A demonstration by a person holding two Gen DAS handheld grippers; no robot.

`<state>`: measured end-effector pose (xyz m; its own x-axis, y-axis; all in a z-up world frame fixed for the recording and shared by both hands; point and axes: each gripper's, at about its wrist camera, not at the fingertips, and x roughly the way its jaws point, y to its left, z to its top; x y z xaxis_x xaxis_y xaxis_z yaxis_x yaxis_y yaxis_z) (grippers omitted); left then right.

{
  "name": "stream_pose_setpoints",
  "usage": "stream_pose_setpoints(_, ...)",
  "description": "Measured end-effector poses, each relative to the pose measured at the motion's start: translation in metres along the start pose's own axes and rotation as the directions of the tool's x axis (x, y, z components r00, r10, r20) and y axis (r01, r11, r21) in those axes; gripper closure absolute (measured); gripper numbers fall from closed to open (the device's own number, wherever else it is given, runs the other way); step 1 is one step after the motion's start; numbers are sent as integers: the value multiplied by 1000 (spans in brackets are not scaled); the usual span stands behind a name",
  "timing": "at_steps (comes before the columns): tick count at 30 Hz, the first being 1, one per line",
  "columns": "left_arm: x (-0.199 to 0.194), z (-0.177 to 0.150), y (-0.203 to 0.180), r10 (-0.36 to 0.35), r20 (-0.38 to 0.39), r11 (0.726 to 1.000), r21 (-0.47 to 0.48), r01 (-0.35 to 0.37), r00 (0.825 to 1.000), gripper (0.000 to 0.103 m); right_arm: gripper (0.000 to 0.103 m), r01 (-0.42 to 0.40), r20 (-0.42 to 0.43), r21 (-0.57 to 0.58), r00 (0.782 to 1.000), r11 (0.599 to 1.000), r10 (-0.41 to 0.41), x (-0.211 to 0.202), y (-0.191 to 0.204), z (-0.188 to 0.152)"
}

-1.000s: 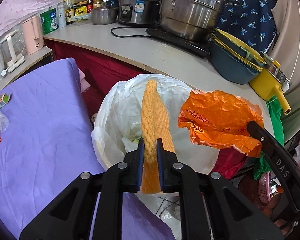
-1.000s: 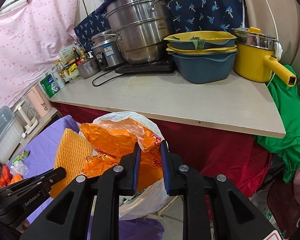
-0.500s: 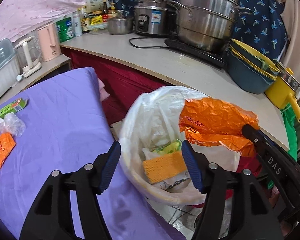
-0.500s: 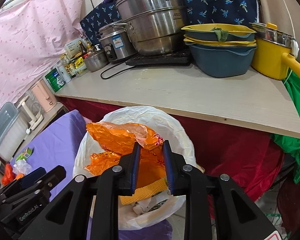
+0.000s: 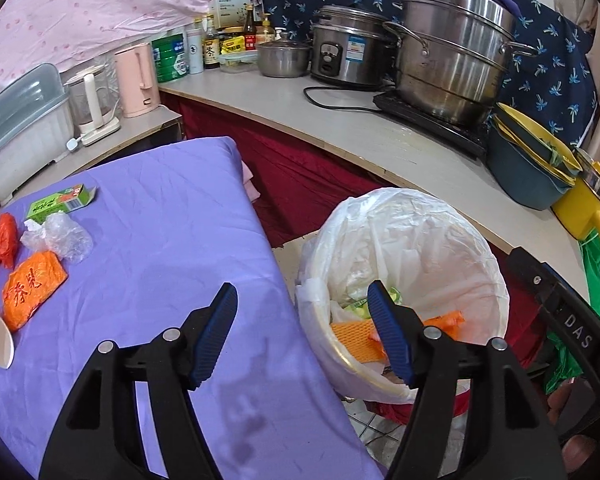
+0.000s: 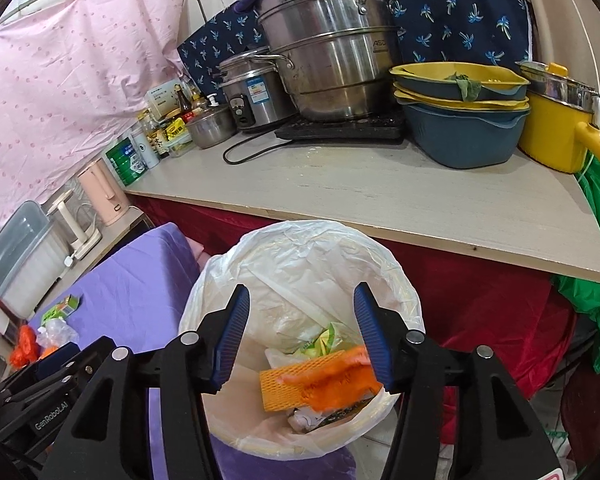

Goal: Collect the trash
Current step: 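Move both open tools back over the remaining trash on the table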

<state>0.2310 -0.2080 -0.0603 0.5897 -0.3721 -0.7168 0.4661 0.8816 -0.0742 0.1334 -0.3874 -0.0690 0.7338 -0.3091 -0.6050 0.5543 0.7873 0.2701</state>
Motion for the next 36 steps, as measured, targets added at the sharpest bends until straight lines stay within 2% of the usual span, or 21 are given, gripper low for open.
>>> stream_pose_setpoints(10, -21, -2, 29, 41, 17, 998, -47, -40, 999, 38, 48, -53, 13, -28, 998, 998, 54, -19, 26, -2)
stream_pose_setpoints(22, -54, -11, 76, 124, 32, 988, -101, -121, 992, 38, 47, -134, 7, -104, 991, 986, 135, -40, 79, -12)
stream_pose_setpoints(36, -91, -31, 152, 229, 28, 954, -207, -218, 973, 38, 47, -228, -36, -191, 974, 955, 225, -57, 151, -38)
